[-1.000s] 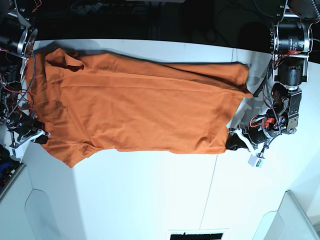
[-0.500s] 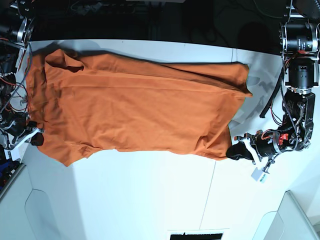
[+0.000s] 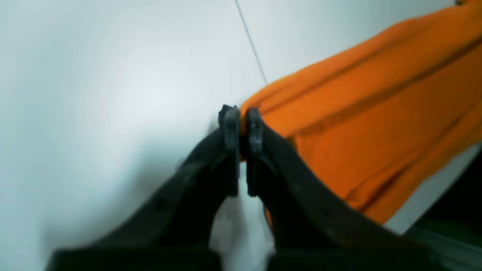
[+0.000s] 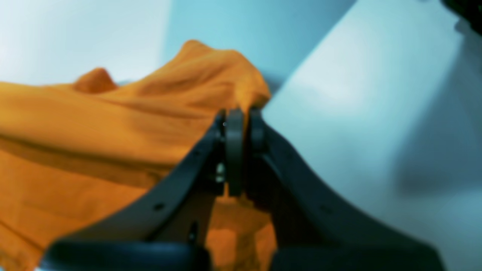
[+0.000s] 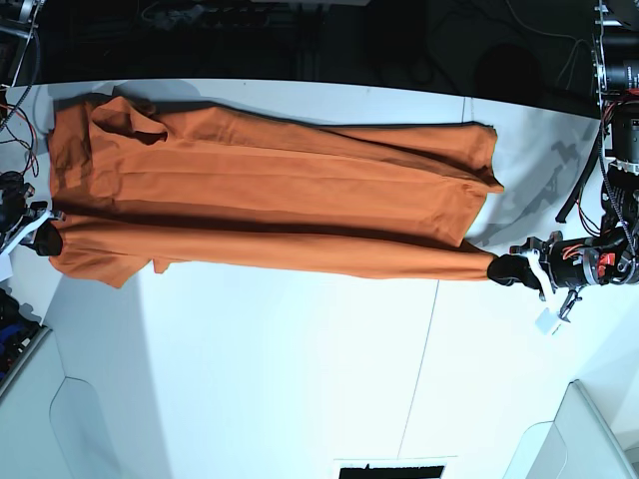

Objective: Layout the t-shirt on the table in an organized manner, then fold the t-shirt properly

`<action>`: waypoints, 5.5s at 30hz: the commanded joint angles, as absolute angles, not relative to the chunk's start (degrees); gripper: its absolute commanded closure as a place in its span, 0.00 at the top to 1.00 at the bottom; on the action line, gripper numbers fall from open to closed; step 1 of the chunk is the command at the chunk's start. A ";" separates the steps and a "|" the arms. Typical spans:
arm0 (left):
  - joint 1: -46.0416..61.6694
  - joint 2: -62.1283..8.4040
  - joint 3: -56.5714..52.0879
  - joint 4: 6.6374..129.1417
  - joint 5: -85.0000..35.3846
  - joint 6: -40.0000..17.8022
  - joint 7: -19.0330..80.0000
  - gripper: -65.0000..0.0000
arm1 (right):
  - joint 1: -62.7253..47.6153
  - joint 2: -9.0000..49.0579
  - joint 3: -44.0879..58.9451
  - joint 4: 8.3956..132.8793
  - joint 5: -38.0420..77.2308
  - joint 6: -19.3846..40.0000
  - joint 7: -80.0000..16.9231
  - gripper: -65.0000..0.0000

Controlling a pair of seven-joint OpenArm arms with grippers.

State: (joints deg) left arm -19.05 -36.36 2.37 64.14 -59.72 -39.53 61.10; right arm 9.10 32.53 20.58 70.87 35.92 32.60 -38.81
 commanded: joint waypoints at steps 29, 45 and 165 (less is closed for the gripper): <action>-5.58 -39.55 1.74 86.37 -71.44 -40.00 70.96 0.50 | -10.66 33.50 35.27 85.76 51.88 33.87 -45.36 0.00; 2.07 -21.76 4.05 106.30 -72.47 -40.00 69.73 0.51 | -10.68 33.15 35.24 85.76 51.40 33.87 -45.10 0.00; -10.15 2.70 21.91 85.01 -37.95 -39.72 52.53 0.51 | -4.58 33.19 24.08 74.37 45.10 34.48 -42.74 0.00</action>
